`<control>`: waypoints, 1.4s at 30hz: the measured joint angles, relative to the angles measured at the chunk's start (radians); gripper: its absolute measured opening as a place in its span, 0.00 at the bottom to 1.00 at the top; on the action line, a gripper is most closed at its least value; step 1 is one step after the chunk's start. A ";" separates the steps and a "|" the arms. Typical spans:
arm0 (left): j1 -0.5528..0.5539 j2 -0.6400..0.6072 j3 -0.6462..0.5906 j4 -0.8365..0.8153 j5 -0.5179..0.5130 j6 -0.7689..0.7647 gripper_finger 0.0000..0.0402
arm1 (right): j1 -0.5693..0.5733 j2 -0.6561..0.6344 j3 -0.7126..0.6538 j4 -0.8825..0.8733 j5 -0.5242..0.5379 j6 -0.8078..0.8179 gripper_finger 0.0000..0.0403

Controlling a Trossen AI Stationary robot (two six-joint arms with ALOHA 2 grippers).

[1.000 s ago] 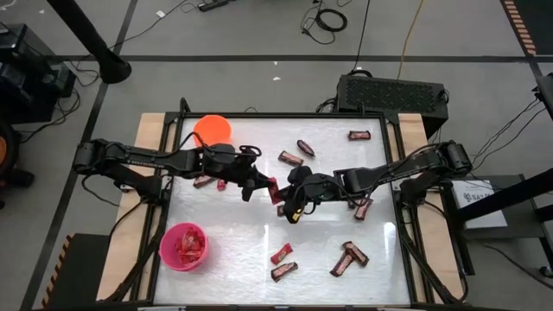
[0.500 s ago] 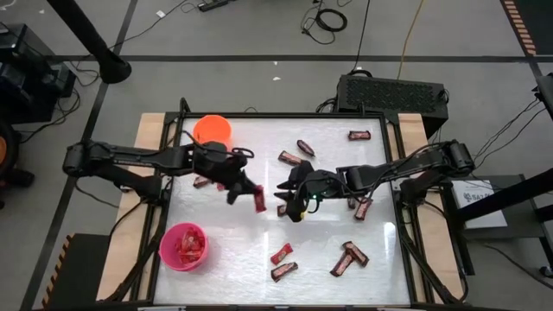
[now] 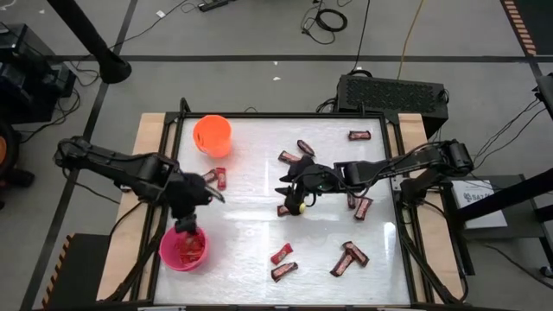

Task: Sort candy by brand, put in halloween buckets
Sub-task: Put the red chocolate bar into the pink bucket

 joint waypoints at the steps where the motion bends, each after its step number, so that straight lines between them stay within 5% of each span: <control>1: -0.023 -0.001 0.000 -0.034 -0.007 -0.015 0.09 | -0.005 0.000 0.000 0.007 0.000 -0.010 0.44; 9: -0.117 0.003 -0.001 -0.085 -0.157 -0.060 0.13 | -0.058 0.000 0.000 0.004 -0.002 -0.050 0.44; 19: -0.158 0.002 -0.001 -0.070 -0.156 -0.045 0.30 | -0.080 0.000 0.000 0.005 -0.003 -0.047 0.44; 27: -0.107 0.002 -0.001 0.104 -0.171 0.237 0.33 | -0.050 0.004 0.000 -0.018 -0.130 0.015 0.44; 34: 0.068 0.019 0.000 0.101 -0.490 0.513 0.33 | 0.017 0.085 0.000 -0.058 -0.215 0.021 0.44; 42: 0.308 0.235 0.000 0.081 -0.621 0.979 0.33 | 0.045 0.226 -0.001 -0.004 -0.223 0.255 0.44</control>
